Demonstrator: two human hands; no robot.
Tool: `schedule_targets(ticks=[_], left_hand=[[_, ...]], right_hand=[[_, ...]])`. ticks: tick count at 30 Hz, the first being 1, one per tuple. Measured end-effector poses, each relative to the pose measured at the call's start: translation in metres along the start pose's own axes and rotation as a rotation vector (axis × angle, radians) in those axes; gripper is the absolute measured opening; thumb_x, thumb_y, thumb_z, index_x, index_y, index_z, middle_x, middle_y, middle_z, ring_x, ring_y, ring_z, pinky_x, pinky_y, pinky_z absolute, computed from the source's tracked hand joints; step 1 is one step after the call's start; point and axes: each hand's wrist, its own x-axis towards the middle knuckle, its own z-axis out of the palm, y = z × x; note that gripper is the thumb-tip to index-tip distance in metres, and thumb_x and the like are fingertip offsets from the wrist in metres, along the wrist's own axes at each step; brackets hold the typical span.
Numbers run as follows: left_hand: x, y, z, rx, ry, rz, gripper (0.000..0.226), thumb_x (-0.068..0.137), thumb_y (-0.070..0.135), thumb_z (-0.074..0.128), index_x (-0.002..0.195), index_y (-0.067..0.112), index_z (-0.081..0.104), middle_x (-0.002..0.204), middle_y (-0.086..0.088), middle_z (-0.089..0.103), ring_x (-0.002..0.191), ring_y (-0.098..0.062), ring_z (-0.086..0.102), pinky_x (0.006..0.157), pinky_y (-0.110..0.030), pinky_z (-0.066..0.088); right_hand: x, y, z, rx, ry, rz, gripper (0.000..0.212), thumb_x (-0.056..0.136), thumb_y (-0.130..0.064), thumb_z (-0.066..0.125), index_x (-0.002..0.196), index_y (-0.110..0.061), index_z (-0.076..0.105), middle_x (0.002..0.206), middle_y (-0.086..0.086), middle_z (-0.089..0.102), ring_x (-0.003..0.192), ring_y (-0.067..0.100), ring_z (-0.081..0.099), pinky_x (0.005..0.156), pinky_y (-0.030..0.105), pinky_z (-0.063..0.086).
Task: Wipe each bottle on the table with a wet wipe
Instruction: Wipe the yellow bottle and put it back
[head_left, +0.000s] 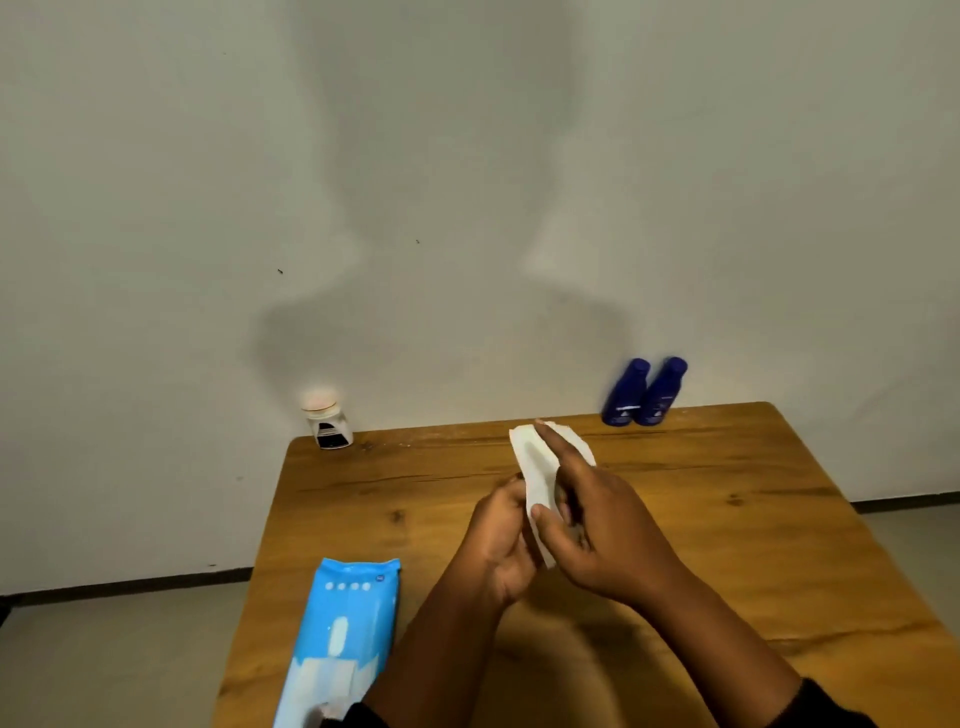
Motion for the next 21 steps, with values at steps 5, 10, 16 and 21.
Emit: schedule_targets(ticks=[5, 10, 16, 21], left_hand=[[-0.024, -0.030, 0.045, -0.052, -0.039, 0.055, 0.035, 0.097, 0.020, 0.052, 0.129, 0.008, 0.060, 0.122, -0.020, 0.068, 0.112, -0.039, 0.065, 0.099, -0.055, 0.050], [-0.050, -0.047, 0.085, 0.032, 0.037, 0.154, 0.028, 0.100, 0.017, 0.046, 0.120, 0.009, 0.065, 0.106, -0.012, 0.075, 0.101, -0.026, 0.071, 0.089, -0.039, 0.057], [-0.058, -0.037, 0.113, 0.055, 0.084, 0.271, 0.019, 0.100, 0.002, 0.044, 0.105, 0.002, 0.062, 0.083, -0.009, 0.073, 0.069, -0.012, 0.074, 0.055, -0.020, 0.056], [-0.063, -0.026, 0.121, -0.015, 0.060, 0.283, 0.025, 0.100, 0.011, 0.049, 0.118, 0.004, 0.065, 0.108, -0.013, 0.074, 0.095, -0.021, 0.073, 0.080, -0.032, 0.059]], right_hand=[[-0.041, 0.000, -0.032, 0.135, 0.440, 0.210, 0.036, 0.089, -0.040, 0.047, 0.125, -0.038, 0.049, 0.115, -0.011, 0.056, 0.100, 0.008, 0.057, 0.075, 0.017, 0.050], [-0.067, -0.018, -0.037, 0.148, 0.084, 0.338, 0.086, 0.078, -0.082, 0.008, 0.151, -0.036, 0.007, 0.160, -0.016, 0.005, 0.146, 0.003, 0.003, 0.120, 0.040, 0.018], [-0.078, -0.008, -0.048, -0.026, -0.067, 0.189, 0.097, 0.071, -0.086, -0.010, 0.146, -0.026, -0.026, 0.152, -0.014, -0.034, 0.138, 0.000, -0.033, 0.121, 0.038, -0.006], [-0.079, -0.007, -0.065, -0.127, -0.066, 0.128, 0.097, 0.074, -0.084, -0.008, 0.146, -0.022, -0.025, 0.152, -0.007, -0.037, 0.139, 0.006, -0.034, 0.121, 0.039, -0.007]])
